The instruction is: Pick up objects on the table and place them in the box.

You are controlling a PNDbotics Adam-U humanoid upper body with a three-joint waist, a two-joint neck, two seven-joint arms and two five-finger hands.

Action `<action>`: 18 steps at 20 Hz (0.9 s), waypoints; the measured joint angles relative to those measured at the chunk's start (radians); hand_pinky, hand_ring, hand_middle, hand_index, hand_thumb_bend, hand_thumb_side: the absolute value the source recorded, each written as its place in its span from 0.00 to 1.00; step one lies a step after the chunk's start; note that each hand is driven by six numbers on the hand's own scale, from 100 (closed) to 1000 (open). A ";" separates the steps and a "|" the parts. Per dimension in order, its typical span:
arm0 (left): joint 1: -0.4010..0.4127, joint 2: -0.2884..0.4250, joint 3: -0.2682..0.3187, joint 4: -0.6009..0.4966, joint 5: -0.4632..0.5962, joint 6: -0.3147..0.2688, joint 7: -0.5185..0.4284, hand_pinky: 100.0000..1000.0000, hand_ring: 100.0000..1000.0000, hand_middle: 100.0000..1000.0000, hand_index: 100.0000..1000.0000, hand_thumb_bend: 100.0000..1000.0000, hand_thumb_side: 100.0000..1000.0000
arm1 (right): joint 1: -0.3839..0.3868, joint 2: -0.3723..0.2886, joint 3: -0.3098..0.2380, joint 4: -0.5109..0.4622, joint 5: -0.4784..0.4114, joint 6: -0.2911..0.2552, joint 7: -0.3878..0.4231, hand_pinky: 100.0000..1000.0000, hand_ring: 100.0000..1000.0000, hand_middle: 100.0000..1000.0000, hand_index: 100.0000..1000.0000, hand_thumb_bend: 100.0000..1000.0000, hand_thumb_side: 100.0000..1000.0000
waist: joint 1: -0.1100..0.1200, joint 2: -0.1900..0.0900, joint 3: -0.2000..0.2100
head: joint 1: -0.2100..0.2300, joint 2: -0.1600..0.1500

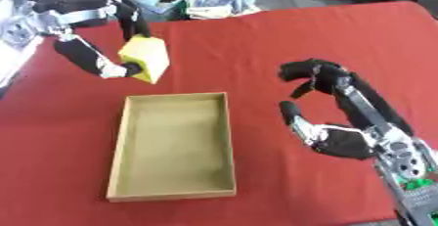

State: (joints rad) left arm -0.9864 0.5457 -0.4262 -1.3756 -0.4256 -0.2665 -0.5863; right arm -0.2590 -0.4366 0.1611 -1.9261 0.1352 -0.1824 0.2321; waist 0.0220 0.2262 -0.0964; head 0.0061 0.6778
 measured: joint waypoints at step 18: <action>0.032 -0.052 -0.042 0.068 -0.005 -0.019 -0.051 0.59 0.48 0.42 0.60 0.23 0.26 | -0.014 0.001 0.058 0.003 -0.038 -0.004 0.081 0.57 0.75 0.69 0.83 0.09 0.34 | -0.005 0.011 -0.015 | -0.001 0.000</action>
State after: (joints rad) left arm -0.9543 0.4936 -0.4682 -1.3076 -0.4310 -0.2857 -0.6374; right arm -0.2726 -0.4358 0.2187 -1.9230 0.0976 -0.1867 0.3131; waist 0.0166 0.2368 -0.1117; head 0.0052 0.6773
